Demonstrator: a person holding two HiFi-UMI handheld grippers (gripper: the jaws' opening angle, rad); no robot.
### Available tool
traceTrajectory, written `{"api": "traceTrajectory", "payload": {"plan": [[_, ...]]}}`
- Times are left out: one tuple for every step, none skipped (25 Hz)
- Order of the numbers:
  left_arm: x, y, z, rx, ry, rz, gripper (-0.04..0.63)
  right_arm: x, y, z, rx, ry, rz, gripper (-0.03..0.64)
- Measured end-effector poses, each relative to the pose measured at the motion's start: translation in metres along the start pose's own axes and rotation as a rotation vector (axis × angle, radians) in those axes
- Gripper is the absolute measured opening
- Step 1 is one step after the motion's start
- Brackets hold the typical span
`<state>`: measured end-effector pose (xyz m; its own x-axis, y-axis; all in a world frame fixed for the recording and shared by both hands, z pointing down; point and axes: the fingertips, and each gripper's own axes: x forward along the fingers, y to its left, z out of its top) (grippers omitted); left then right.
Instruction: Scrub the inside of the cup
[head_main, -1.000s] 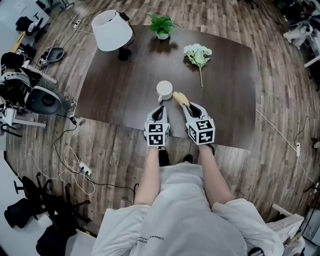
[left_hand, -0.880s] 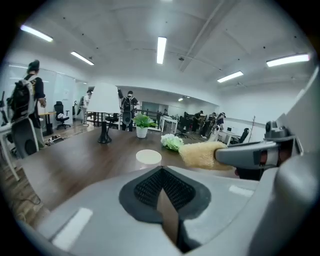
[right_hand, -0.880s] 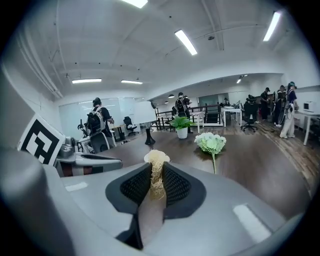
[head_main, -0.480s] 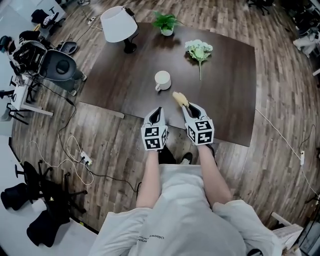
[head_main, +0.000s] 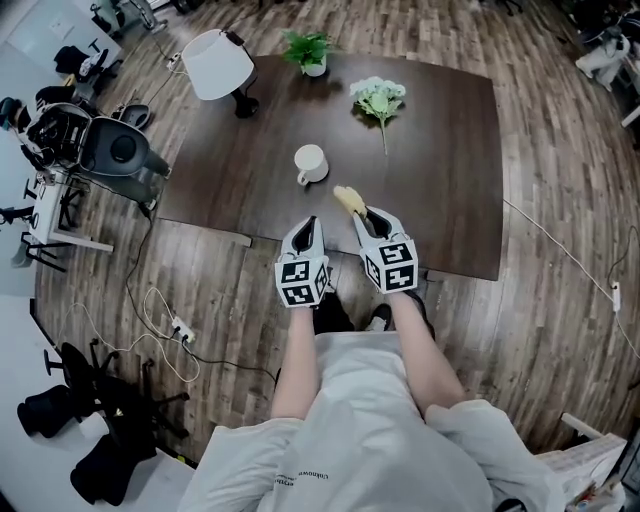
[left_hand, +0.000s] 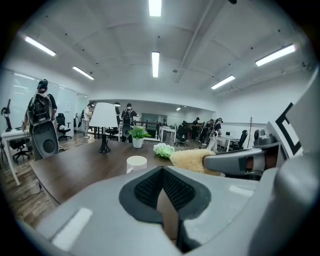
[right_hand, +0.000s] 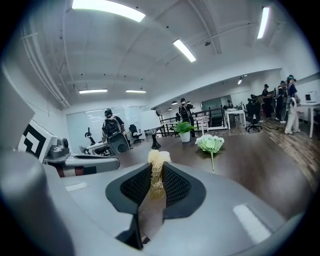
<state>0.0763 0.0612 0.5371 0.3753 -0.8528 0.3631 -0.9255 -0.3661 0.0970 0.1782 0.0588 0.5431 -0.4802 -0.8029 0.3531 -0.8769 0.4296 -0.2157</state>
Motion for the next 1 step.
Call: {"api": "traceTrajectory", "payload": {"plan": [[0.0001,-0.0014,0.0019,-0.007,-0.017,-0.005,0.000,-0.0002,-0.0012,0.0007,0.002,-0.004,-0.005,0.084]]}}
